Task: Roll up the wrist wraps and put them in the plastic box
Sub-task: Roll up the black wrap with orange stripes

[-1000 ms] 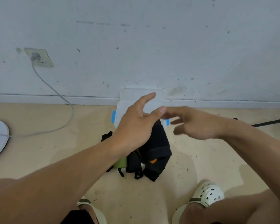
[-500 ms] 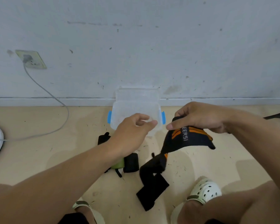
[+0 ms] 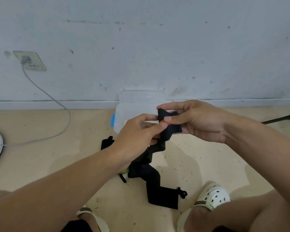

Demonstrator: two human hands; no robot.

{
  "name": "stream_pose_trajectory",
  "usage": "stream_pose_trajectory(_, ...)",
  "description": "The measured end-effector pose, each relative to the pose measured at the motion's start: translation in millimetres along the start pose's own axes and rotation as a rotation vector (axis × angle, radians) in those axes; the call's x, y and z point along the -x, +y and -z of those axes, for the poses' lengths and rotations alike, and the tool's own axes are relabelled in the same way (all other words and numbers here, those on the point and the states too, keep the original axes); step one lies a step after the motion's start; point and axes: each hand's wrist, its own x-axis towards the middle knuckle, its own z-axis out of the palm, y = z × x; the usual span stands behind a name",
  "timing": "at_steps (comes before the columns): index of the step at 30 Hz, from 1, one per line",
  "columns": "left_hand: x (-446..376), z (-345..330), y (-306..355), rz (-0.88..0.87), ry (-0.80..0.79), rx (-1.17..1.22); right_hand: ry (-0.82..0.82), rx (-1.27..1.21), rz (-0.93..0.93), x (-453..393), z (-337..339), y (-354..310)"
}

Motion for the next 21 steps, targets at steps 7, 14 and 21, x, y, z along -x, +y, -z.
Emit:
stream_pose_trajectory(7,4.3,-0.7,-0.4,-0.256,0.087,-0.222,0.082,-0.229,0.028,0.2,-11.4,3.3)
stream_pose_trajectory(14,-3.4,14.3,7.0,-0.296,-0.031,-0.098,0.093,0.301,0.140,20.6,7.1,-21.1)
stream_pose_trajectory(21,-6.3,15.6,7.2,-0.234,-0.057,-0.083,0.141,0.619,0.372,23.7,2.5,-17.1)
